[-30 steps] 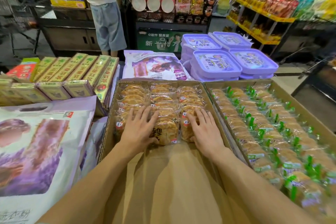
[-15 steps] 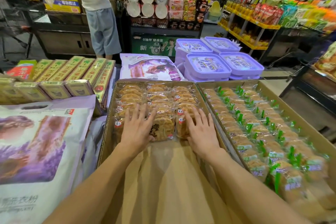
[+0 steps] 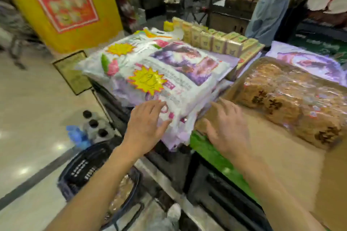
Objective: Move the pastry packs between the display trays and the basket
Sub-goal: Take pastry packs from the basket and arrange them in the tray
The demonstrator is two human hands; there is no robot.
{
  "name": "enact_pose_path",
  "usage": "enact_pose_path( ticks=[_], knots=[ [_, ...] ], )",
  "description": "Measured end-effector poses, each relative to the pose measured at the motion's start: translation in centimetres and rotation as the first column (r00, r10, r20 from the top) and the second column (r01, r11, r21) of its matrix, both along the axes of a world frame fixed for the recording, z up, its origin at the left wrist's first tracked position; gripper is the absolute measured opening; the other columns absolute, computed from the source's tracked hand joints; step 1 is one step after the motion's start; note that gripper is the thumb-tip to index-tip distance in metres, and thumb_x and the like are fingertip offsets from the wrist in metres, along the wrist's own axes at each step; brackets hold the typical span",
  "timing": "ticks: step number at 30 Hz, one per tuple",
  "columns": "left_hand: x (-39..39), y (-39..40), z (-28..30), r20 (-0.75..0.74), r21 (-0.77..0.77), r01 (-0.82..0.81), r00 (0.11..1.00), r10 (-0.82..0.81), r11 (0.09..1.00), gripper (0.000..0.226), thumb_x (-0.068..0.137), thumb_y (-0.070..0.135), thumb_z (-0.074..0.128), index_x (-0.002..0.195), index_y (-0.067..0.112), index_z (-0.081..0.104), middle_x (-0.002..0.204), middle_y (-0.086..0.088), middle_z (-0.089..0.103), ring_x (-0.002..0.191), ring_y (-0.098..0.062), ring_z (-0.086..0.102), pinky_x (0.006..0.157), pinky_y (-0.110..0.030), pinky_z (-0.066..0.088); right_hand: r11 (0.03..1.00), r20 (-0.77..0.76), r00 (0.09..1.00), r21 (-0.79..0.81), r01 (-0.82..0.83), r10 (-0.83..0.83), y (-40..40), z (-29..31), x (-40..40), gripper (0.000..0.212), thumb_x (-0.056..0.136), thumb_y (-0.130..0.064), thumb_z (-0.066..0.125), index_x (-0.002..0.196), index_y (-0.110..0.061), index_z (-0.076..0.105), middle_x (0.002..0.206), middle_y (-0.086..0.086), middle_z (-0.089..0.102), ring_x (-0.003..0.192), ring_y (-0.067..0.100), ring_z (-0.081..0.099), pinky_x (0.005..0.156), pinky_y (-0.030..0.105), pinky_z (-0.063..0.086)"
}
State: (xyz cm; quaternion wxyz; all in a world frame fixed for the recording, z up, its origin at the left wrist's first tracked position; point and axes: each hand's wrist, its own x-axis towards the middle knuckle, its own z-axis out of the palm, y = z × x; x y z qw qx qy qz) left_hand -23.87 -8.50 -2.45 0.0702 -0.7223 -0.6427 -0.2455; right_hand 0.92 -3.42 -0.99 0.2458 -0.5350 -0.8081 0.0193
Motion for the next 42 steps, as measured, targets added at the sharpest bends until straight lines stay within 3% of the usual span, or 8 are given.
enact_pose_path(
  ticks=[8,12,17,24,29,33,39,42],
  knots=[
    [-18.7,-23.8,-6.1,-0.026,-0.329,-0.601,0.777,0.629,0.728,0.055,0.092,0.051,0.058,0.137,0.020,0.055,0.129,-0.006,0.064,0.115,-0.032,0.060,0.093,-0.046,0.052,0.804,0.062,0.802,-0.084,-0.589,0.594,-8.6,-4.1,-25.5,0.059,0.091,-0.051,0.047,0.130,-0.009,0.062,0.137,0.019,0.057,0.120,0.041,0.054,0.100,0.049,0.046],
    [-25.2,-30.4,-11.2,0.005,-0.449,-0.682,0.644,0.765,0.577,0.065,0.090,0.058,0.038,0.133,0.015,0.060,0.127,-0.007,0.066,0.112,-0.033,0.063,0.092,-0.044,0.052,0.654,0.196,0.625,-0.273,-0.705,0.755,-11.7,-9.3,-35.9,0.061,0.095,-0.052,0.053,0.141,-0.013,0.054,0.149,0.015,0.049,0.133,0.037,0.047,0.110,0.048,0.041],
    [-33.4,-30.6,-18.3,0.069,-0.629,-0.608,0.577,0.814,0.484,0.064,0.098,0.059,0.035,0.143,0.017,0.051,0.139,-0.004,0.057,0.125,-0.028,0.053,0.101,-0.042,0.047,0.555,0.278,0.493,-0.564,-0.611,0.825,-12.3,-17.4,-45.9,0.061,0.100,-0.048,0.051,0.153,-0.019,0.039,0.162,0.011,0.032,0.145,0.031,0.034,0.117,0.040,0.030],
    [-37.5,-23.2,-34.0,0.248,-0.855,-0.298,0.485,0.839,0.425,0.055,0.104,0.046,0.047,0.151,0.019,0.038,0.149,-0.001,0.043,0.135,-0.022,0.045,0.105,-0.037,0.042,0.496,0.287,0.617,-0.846,-0.195,0.733,-8.9,-34.2,-50.4,0.064,0.099,-0.053,0.051,0.153,-0.023,0.033,0.161,0.007,0.030,0.146,0.030,0.030,0.114,0.041,0.037],
    [-35.7,-18.4,-51.5,0.271,-0.957,-0.113,-0.002,0.963,0.269,0.054,0.100,0.036,0.060,0.146,0.015,0.042,0.140,-0.005,0.051,0.129,-0.025,0.051,0.105,-0.037,0.043,0.363,0.289,0.808,-0.926,0.101,0.513,-6.2,-52.2,-50.9,0.073,0.094,-0.046,0.066,0.153,-0.017,0.032,0.149,0.008,0.040,0.135,0.028,0.044,0.105,0.039,0.041],
    [-33.1,-16.7,-64.6,0.115,-0.992,-0.010,-0.421,0.900,0.122,0.051,0.097,0.026,0.067,0.138,0.007,0.045,0.117,0.000,0.057,0.112,-0.016,0.055,0.085,-0.017,0.037,0.265,0.335,0.880,-0.931,0.252,0.338,-4.8,-66.6,-50.5,0.079,0.091,-0.035,0.073,0.153,-0.009,0.032,0.148,0.015,0.044,0.137,0.031,0.043,0.109,0.038,0.036],
    [-29.2,-15.9,-77.6,-0.056,-0.995,0.099,-0.550,0.833,-0.001,0.053,0.093,0.040,0.070,0.132,0.013,0.045,0.133,-0.008,0.055,0.124,-0.029,0.054,0.108,-0.038,0.042,0.257,0.363,0.915,-0.914,0.313,0.174,-5.7,-80.2,-48.4,0.075,0.086,-0.034,0.077,0.145,-0.010,0.038,0.140,0.013,0.052,0.132,0.033,0.048,0.109,0.038,0.037],
    [-28.7,-15.5,-80.0,-0.031,-0.998,0.058,-0.598,0.801,0.005,0.022,0.092,0.033,0.072,0.098,0.031,0.051,0.116,0.000,0.058,0.108,-0.018,0.058,0.099,-0.036,0.048,0.280,0.385,0.916,-0.897,0.342,0.114,-6.4,-82.3,-47.7,0.079,0.084,-0.042,0.078,0.144,-0.010,0.038,0.139,0.014,0.055,0.131,0.035,0.051,0.104,0.040,0.041]
  ],
)
